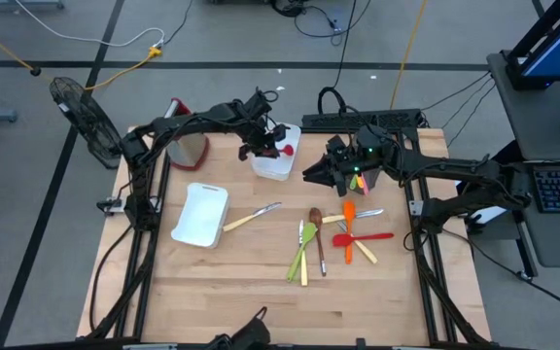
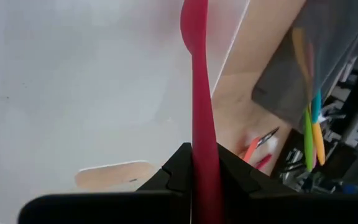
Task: Pick & Place Kitchen Items
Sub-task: Put the red serving spoon into the top white bin
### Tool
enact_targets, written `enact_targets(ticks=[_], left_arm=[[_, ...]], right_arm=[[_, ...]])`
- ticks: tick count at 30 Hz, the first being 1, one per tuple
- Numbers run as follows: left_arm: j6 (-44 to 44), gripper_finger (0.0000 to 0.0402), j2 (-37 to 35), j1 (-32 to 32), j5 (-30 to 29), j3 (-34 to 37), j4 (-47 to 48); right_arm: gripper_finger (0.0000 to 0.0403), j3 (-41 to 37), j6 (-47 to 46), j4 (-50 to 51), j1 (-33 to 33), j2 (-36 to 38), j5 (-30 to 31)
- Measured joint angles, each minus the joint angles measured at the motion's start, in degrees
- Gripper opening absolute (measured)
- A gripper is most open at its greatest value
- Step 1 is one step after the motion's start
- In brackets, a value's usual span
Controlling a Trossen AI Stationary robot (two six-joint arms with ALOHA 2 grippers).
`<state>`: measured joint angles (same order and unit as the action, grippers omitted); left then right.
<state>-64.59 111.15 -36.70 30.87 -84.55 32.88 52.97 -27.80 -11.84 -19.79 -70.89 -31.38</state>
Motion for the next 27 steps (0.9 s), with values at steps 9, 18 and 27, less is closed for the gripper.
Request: enact_targets(ticks=[9,18,27], left_arm=[[3.1,0.0046,0.0,-0.8,0.3,0.0,0.3],[4.6,0.0047,0.0,-2.9,-2.4,0.0,-0.1],[11.4,0.0047,0.0,-2.9,-4.4,0.0,-2.7]], right_arm=[[0.0105,0.0,0.0,0.0,0.0,0.0,0.0],[0.0104,0.0,0.0,0.0,0.0,0.0,0.0],[0.0104,0.0,0.0,0.0,0.0,0.0,0.0]])
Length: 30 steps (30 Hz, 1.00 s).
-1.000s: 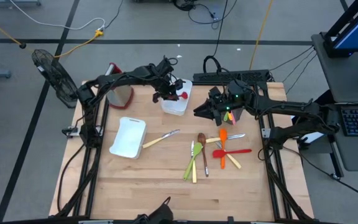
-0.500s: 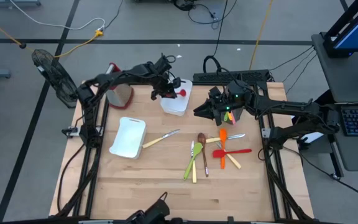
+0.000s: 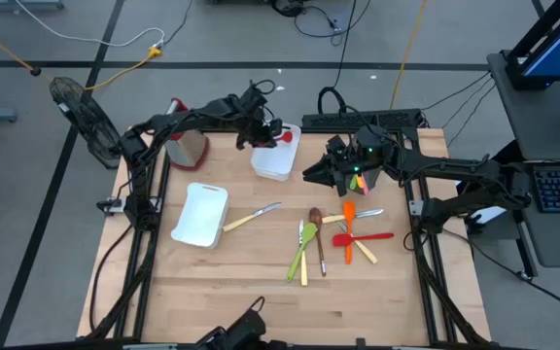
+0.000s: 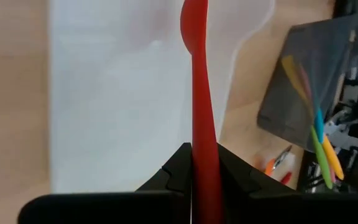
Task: Pick & Place Kitchen Items
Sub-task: Put the red serving spoon into the top white bin
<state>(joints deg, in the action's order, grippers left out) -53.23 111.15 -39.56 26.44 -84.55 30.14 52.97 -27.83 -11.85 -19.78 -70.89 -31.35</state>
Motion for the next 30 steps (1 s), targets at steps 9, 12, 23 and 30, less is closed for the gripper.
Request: enact_targets(ticks=[9,12,23,30], left_arm=[[1.6,0.0095,-0.1,0.6,0.3,0.0,-1.3],[0.1,0.0129,-0.1,0.6,-1.4,0.0,-1.3],[-2.1,0.0183,-0.1,-1.0,22.7,0.0,0.7],[-1.7,0.0165,-1.7,-1.7,25.2,0.0,7.6]], right_arm=[[0.0104,0.0,0.0,0.0,0.0,0.0,0.0],[0.0104,0.0,0.0,0.0,0.0,0.0,0.0],[0.0105,0.0,-1.5,0.0,0.0,0.0,0.0],[0.0105,0.0,-1.5,0.0,0.0,0.0,0.0]])
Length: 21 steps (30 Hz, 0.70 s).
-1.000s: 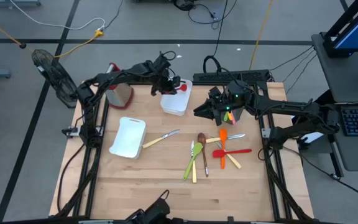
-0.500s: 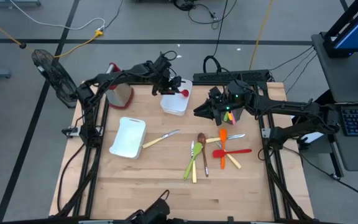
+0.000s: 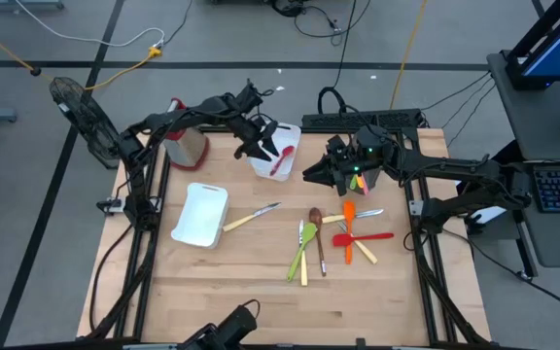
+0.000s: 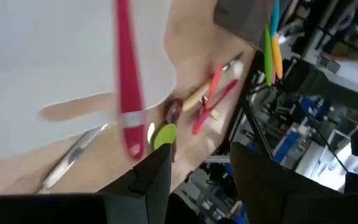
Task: Pick & Place Kitchen Items
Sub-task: Put the red serving spoon into the top white bin, then put the green serving spoon into the top white bin
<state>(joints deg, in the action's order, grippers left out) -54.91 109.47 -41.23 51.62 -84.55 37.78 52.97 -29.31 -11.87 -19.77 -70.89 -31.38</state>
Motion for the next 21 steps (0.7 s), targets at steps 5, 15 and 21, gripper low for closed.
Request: enact_targets(ticks=[5,15,21], left_arm=[[2.3,0.0153,-3.0,-0.7,-3.8,0.0,2.7],[25.1,0.0153,-15.8,1.2,-21.6,0.0,7.8],[27.8,0.0152,-21.7,4.3,-38.9,0.0,16.0]], right_arm=[[0.0105,0.0,0.1,0.4,0.0,0.0,-0.5],[0.0105,0.0,3.1,3.4,0.0,0.0,-6.3],[0.0105,0.0,3.2,3.2,0.0,0.0,-5.9]])
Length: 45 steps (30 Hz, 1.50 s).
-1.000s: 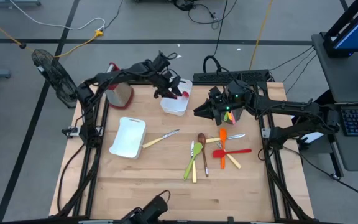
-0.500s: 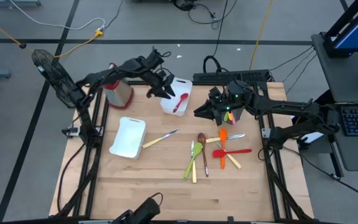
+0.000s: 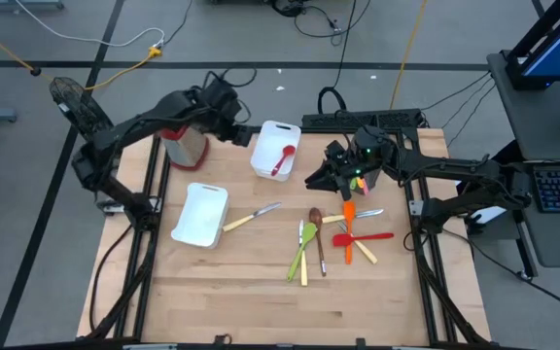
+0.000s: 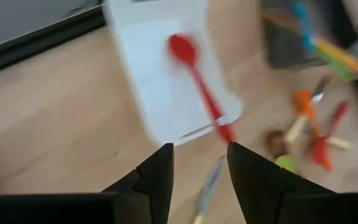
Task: Pick & Place Kitchen Items
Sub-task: Put the green serving spoon into the top white bin
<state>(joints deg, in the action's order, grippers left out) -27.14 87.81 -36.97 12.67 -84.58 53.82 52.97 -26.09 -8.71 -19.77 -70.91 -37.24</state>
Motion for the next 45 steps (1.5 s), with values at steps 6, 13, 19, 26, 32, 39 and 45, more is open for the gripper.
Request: enact_targets(ticks=[6,13,19,26,32,39,45], left_arm=[[2.2,0.0152,-1.8,4.9,-2.3,0.0,3.0],[8.7,0.0152,-1.8,14.6,-2.5,1.7,-9.8],[3.6,0.0152,-1.7,22.9,-2.2,7.8,-21.4],[-6.8,0.0152,-1.7,33.1,-2.2,17.7,-33.4],[-14.9,0.0152,-1.7,37.0,-8.7,20.7,-38.9],[-16.1,0.0152,0.2,40.3,-13.0,17.7,-38.4],[-14.1,0.0152,9.0,42.0,-12.3,9.5,-30.1]], right_arm=[[0.0105,0.0,0.1,0.5,0.0,0.0,0.6],[0.0105,0.0,9.2,0.8,0.9,0.0,-0.1],[0.0105,0.0,11.9,3.4,1.5,0.1,3.0],[0.0105,0.0,14.2,4.2,1.5,0.2,2.9],[0.0105,0.0,15.2,4.3,1.4,0.2,3.0],[0.0105,0.0,16.4,4.3,1.4,0.2,2.9],[0.0105,0.0,16.5,4.3,1.4,0.2,2.9]])
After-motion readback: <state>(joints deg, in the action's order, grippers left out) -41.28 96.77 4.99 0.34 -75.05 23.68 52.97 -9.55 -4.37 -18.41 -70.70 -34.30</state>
